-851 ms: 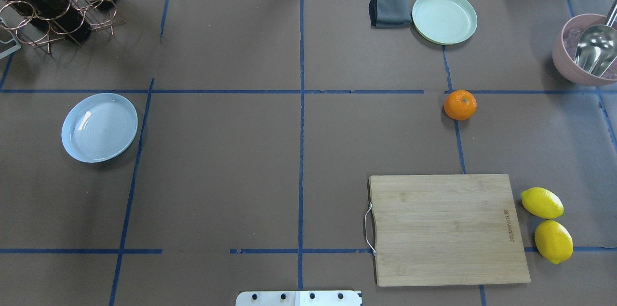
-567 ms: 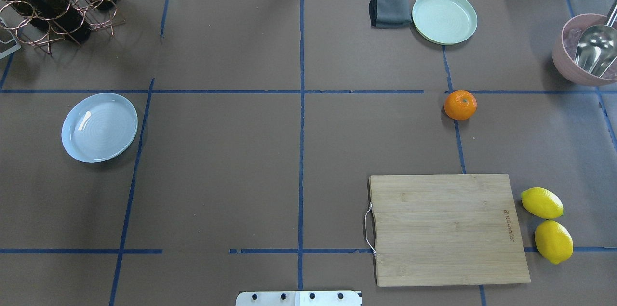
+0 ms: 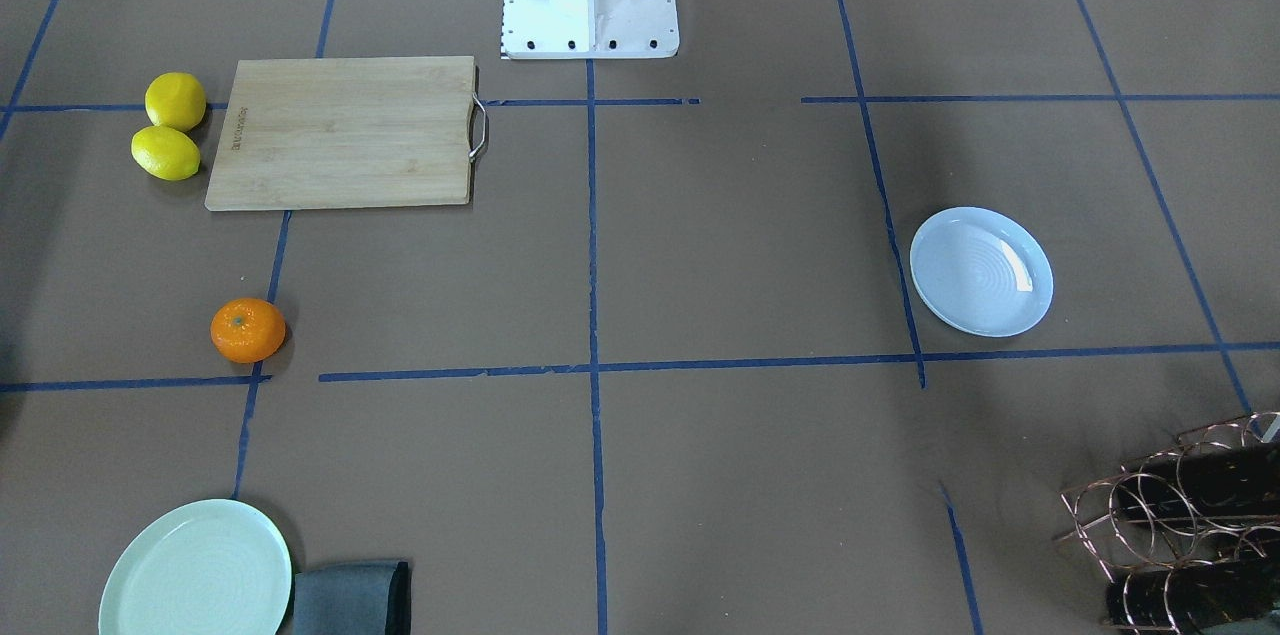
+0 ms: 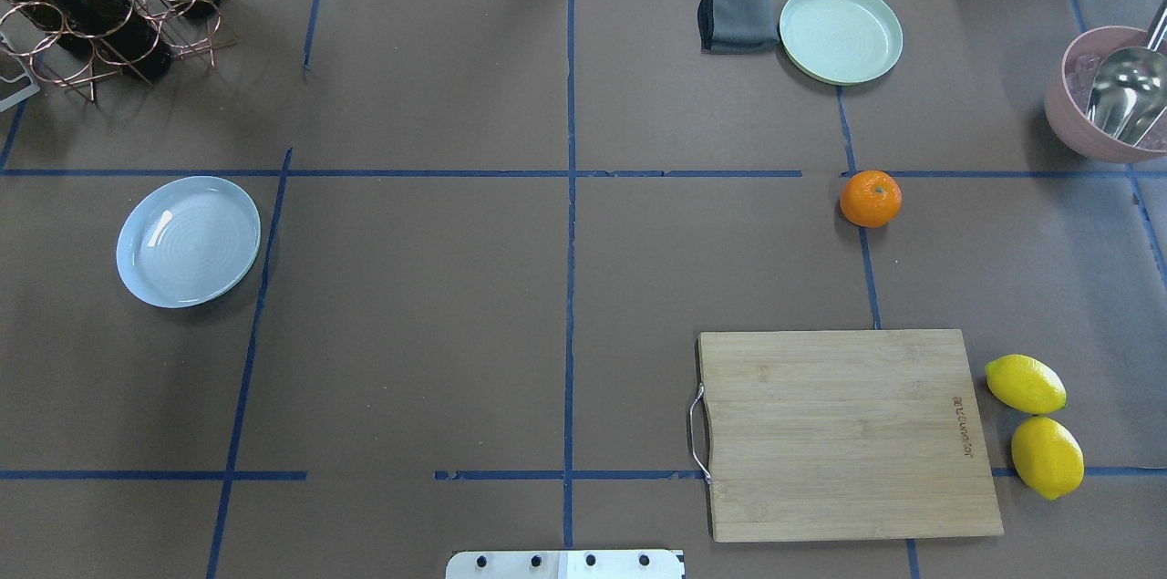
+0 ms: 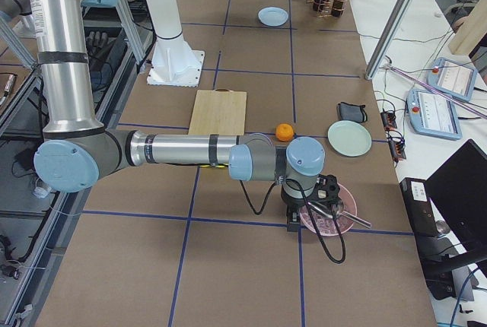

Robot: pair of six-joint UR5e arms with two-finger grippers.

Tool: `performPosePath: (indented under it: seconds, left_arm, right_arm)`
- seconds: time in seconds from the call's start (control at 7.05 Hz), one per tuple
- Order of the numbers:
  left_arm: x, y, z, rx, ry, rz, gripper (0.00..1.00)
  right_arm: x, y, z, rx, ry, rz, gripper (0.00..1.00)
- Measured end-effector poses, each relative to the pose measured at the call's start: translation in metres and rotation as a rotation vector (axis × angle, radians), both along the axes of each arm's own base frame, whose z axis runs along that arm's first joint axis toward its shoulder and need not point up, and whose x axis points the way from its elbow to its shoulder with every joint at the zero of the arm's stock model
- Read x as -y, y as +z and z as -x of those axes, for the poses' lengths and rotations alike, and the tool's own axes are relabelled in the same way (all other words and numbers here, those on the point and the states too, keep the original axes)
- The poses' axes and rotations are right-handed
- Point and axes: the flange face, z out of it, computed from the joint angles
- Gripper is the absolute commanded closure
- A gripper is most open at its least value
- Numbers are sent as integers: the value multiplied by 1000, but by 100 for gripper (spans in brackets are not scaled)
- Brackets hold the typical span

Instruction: Pick orange to plate

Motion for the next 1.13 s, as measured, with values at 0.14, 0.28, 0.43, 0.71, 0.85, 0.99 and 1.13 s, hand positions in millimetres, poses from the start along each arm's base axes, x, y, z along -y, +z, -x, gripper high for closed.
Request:
performPosePath:
  seconds: [0.14, 0.28, 0.43, 0.71, 0.85, 0.99, 1.13]
  left_arm:
    - [5, -8, -20, -3, 36, -54, 0]
    - [12, -19, -48, -9, 84, -109, 0]
    - [23, -33, -81, -14, 140, -156, 0]
    - [31, -31, -133, -26, 203, -153, 0]
    - [31, -22, -143, -40, 168, -125, 0]
    - [29, -18, -153, -67, 103, -85, 0]
    - [26, -17, -169, -94, 51, -35, 0]
  right_arm:
    - [6, -12, 3, 0, -2, -26, 0]
    - [17, -32, 12, 6, -13, -75, 0]
    - [26, -46, 29, 20, -40, -109, 0]
    - [36, -62, 74, 38, -111, -155, 0]
    - [39, -66, 86, 46, -106, -164, 0]
    - [41, -72, 98, 57, -78, -156, 0]
    - [43, -78, 107, 69, -47, -147, 0]
